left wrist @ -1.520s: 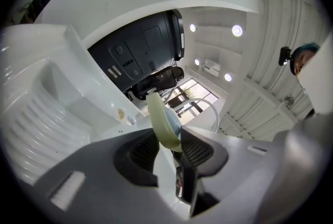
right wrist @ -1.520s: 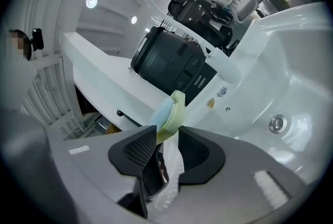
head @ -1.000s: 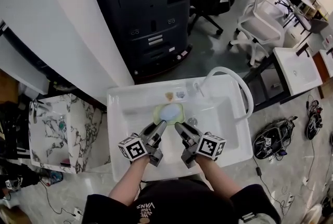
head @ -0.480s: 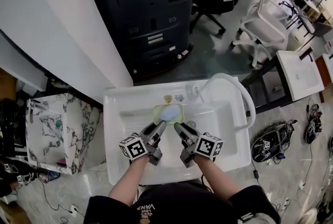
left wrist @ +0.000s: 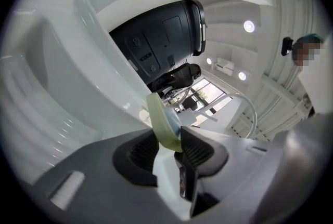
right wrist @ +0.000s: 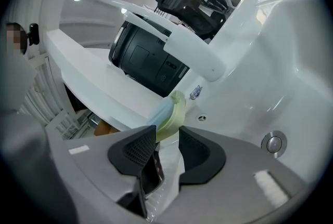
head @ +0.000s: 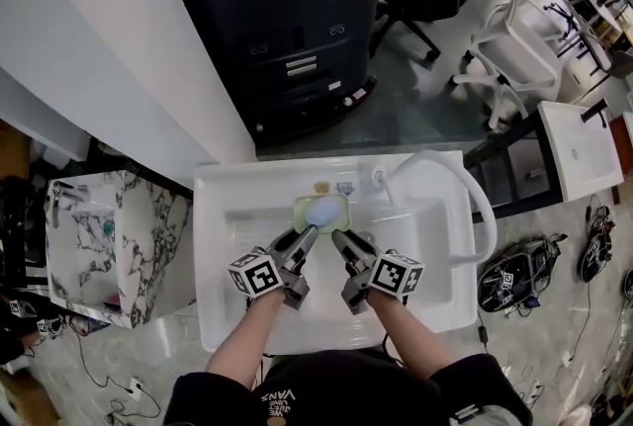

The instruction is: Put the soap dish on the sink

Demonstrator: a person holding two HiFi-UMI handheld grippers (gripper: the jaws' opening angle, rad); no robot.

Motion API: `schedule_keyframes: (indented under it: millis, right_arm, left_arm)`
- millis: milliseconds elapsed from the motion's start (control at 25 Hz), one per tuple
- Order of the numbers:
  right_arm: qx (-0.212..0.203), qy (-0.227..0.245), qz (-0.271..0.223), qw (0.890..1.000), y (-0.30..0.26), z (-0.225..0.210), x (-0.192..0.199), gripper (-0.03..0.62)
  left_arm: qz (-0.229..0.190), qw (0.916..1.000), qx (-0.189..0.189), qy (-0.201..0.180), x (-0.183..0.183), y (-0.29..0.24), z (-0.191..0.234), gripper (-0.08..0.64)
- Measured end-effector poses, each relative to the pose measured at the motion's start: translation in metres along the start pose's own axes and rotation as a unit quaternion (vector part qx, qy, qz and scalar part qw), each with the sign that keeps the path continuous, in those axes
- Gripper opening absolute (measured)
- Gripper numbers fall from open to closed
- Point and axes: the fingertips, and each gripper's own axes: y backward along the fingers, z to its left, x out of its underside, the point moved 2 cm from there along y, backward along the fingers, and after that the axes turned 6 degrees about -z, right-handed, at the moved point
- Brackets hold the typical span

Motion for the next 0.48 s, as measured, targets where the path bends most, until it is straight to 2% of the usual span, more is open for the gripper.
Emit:
schedule_keyframes:
  millis: [480]
  right_arm:
    - [0.015,-0.01,0.003,1.0,-0.008,-0.021,-0.007,0.115]
  left_arm:
    - [0.014,0.9992,-0.027,0.025,0.007,-0.018,0.015,0.176]
